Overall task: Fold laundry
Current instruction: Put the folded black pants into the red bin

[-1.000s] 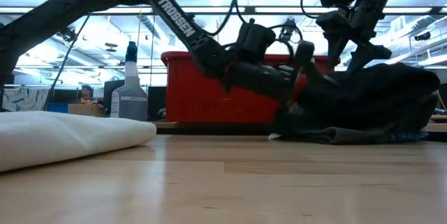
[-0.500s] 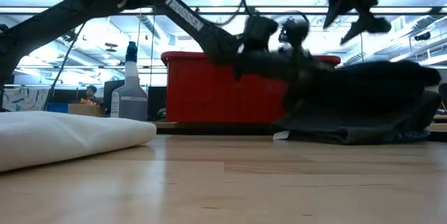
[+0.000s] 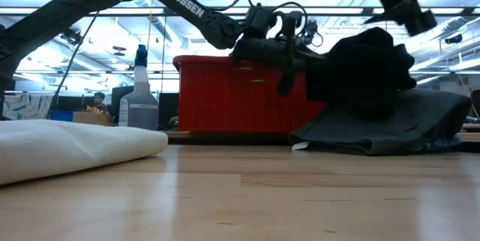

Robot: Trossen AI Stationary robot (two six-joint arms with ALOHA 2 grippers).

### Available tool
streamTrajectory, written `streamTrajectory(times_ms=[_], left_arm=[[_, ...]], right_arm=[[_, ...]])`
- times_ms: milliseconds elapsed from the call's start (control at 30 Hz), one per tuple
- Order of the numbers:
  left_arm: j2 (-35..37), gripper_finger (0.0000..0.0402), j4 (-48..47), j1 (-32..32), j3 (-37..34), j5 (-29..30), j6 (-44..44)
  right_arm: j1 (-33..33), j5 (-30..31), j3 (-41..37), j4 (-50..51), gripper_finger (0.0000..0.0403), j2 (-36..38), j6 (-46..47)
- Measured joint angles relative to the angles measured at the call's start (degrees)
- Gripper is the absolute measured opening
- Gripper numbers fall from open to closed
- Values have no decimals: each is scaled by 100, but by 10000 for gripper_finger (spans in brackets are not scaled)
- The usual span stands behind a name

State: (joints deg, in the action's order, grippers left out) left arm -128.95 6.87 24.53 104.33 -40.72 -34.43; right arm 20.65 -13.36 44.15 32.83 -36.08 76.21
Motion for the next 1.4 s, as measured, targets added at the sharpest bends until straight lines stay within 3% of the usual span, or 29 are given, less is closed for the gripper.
streamTrajectory(times_ms=[200,300,467,700,933,1100,1267,1400], left_arm=[[13,32,-477,8,0,-865,100],[11,50,-1246,-38,-6,-799,529],[11,58,-1932,-127,-9,-537,1237],[10,47,-1584,98,-9,-679,569],[10,47,-1197,265,-9,-719,-324],[9,46,-1169,252,-9,-720,-536],[9,46,-1137,251,-9,-720,-607],[7,46,-1140,252,-9,-751,-630]], right_arm=[[-151,80,-591,-742,292,123,258],[-151,70,-591,-568,292,111,644],[-353,-462,-591,217,292,60,1192],[-866,-556,-597,249,292,-150,1382],[-1250,71,-1058,211,292,-264,1454],[-1668,764,-1149,88,292,-309,866],[-1944,1403,-1369,-12,291,-429,1449],[-2133,1694,-2085,-1130,294,-275,2046]])
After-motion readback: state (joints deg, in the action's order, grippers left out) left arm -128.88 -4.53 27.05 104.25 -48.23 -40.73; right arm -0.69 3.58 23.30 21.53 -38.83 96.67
